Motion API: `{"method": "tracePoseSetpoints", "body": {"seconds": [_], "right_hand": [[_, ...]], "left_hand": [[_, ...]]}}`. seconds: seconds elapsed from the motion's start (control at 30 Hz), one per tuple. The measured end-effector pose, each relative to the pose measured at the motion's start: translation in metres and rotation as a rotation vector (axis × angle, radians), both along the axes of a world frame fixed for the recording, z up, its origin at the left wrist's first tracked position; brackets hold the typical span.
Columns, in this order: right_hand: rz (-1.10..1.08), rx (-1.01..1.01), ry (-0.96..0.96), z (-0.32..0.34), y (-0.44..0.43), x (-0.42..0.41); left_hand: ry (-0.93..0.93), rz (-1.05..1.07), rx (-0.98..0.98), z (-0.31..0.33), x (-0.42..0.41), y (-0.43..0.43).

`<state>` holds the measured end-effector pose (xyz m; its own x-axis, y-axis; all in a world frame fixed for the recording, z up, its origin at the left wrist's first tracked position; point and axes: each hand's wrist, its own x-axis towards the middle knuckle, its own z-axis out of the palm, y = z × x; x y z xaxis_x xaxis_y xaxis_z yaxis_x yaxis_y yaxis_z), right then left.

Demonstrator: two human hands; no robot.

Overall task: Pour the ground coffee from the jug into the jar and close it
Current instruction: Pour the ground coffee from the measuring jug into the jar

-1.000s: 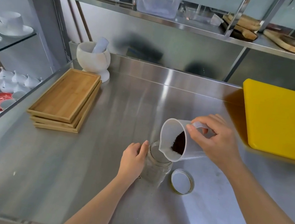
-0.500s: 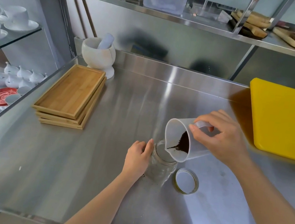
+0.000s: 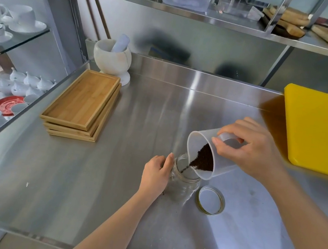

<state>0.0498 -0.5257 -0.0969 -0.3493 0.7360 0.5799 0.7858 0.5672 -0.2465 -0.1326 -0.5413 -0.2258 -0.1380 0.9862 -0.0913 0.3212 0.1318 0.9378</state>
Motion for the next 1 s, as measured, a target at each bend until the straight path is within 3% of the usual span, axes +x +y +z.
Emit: {"method": "tracePoseSetpoints", "body": {"seconds": [0.4,1.0], "right_hand": [[0.002,-0.012,0.023,-0.0011,0.0024,0.001],[0.122,0.105,-0.104,0.006,0.0099,-0.0047]], "left_hand": [[-0.028,-0.003,0.01,-0.0006,0.0005,-0.0014],[-0.054,-0.036,-0.018,-0.0031,-0.0013,0.0006]]}}
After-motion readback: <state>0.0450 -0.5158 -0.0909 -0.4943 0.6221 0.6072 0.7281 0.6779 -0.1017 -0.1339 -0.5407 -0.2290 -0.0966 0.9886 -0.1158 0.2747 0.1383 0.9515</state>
